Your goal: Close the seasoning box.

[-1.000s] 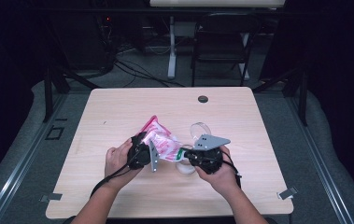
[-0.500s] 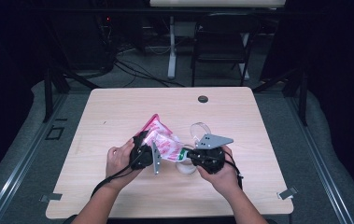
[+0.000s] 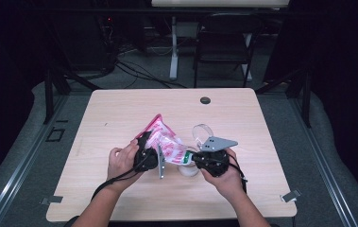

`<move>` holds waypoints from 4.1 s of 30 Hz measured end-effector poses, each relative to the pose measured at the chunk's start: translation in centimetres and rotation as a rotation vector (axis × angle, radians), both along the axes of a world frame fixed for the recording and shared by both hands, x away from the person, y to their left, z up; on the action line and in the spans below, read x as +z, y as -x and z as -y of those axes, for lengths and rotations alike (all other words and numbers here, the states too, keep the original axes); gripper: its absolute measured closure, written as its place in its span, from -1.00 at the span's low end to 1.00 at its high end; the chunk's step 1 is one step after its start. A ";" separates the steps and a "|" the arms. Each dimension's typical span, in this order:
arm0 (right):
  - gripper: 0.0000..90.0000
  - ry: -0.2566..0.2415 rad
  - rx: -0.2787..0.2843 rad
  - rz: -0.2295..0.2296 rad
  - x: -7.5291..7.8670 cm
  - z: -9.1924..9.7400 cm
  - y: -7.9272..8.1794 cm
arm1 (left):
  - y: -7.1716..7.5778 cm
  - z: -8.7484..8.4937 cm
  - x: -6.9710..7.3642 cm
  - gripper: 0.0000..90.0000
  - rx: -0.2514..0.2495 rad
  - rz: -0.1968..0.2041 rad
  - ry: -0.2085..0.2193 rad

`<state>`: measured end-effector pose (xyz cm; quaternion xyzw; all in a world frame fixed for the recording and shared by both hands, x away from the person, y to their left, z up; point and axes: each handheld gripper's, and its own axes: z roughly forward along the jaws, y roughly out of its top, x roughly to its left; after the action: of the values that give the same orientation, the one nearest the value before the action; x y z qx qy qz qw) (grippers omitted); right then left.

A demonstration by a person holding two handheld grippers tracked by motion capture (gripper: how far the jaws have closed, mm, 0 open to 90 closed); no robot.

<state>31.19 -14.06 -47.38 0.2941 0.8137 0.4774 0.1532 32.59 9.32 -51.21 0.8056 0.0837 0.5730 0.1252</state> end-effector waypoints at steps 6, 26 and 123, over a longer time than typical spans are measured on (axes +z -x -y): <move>1.00 -0.002 -0.004 -0.002 0.0 0.2 -0.1 | 0.1 0.2 0.2 0.42 -0.004 0.019 -0.032; 1.00 -0.008 -0.030 -0.021 -0.6 0.7 -0.5 | 0.1 0.8 1.1 0.42 -0.005 0.029 -0.086; 1.00 0.019 -0.066 -0.048 -1.6 1.6 -1.4 | 0.2 2.2 3.3 0.43 -0.056 0.105 -0.171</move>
<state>32.62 -15.66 -49.01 0.3308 0.8114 0.4572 0.1522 32.42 7.08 -47.87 0.7842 0.0052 0.6158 0.0762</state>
